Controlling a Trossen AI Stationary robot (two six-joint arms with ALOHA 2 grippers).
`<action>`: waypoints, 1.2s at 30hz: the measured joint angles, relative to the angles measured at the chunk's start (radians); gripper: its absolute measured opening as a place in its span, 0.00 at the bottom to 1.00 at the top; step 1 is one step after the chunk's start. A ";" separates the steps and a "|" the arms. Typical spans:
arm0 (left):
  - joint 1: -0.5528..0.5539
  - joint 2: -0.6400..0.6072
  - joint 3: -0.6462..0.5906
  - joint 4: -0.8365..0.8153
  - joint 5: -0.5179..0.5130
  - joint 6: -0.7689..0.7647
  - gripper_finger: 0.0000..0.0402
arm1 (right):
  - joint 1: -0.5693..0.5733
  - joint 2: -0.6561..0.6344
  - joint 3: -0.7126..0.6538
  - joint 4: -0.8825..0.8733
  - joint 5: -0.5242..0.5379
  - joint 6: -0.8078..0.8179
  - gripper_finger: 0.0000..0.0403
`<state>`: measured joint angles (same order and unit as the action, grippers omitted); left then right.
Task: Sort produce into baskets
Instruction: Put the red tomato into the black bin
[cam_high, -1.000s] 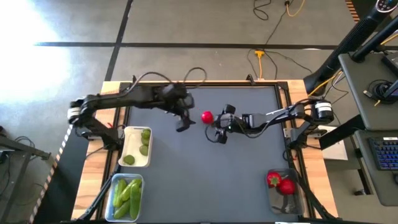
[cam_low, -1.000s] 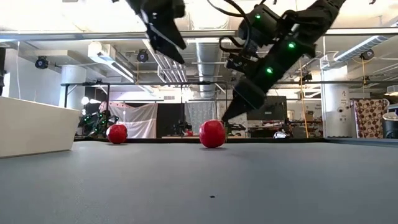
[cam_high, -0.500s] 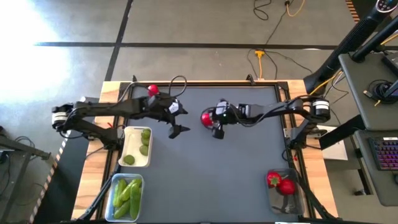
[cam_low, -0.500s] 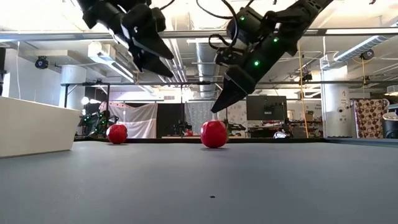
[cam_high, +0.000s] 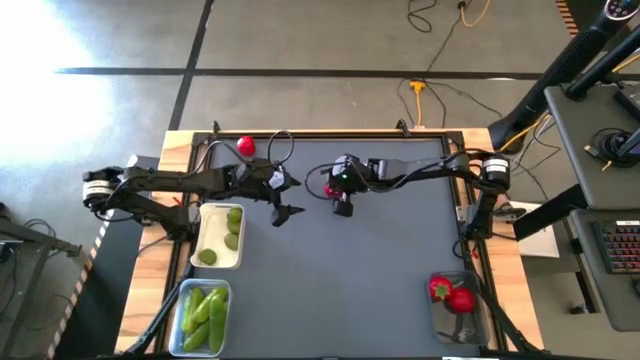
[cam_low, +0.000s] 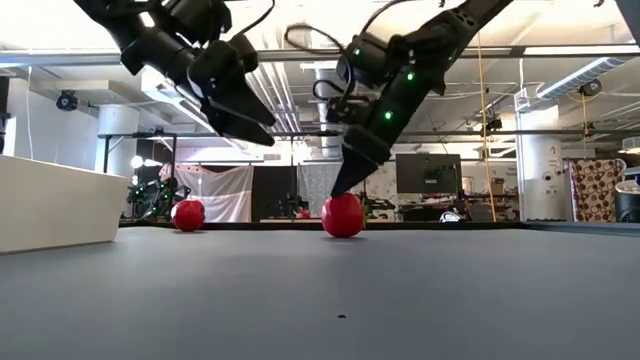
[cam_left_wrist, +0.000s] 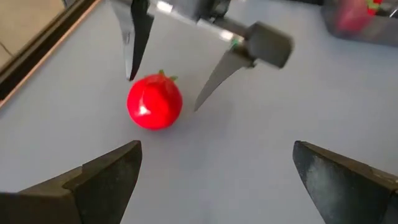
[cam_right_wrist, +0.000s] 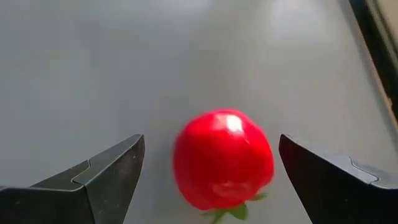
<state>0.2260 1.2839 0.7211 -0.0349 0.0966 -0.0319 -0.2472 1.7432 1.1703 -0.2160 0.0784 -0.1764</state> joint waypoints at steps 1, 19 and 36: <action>0.000 -0.001 -0.011 0.024 0.000 0.000 1.00 | -0.005 0.010 0.006 -0.015 0.000 -0.001 0.90; -0.128 -0.004 -0.030 0.124 -0.072 -0.030 0.95 | -0.047 0.137 0.031 -0.014 0.000 -0.026 0.88; -0.258 -0.003 -0.164 0.368 -0.168 -0.164 0.91 | 0.196 -0.102 0.031 -0.412 0.002 0.221 0.68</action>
<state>-0.0322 1.2804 0.5573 0.3334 -0.0717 -0.1954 -0.0515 1.6408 1.2011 -0.6277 0.0806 0.0446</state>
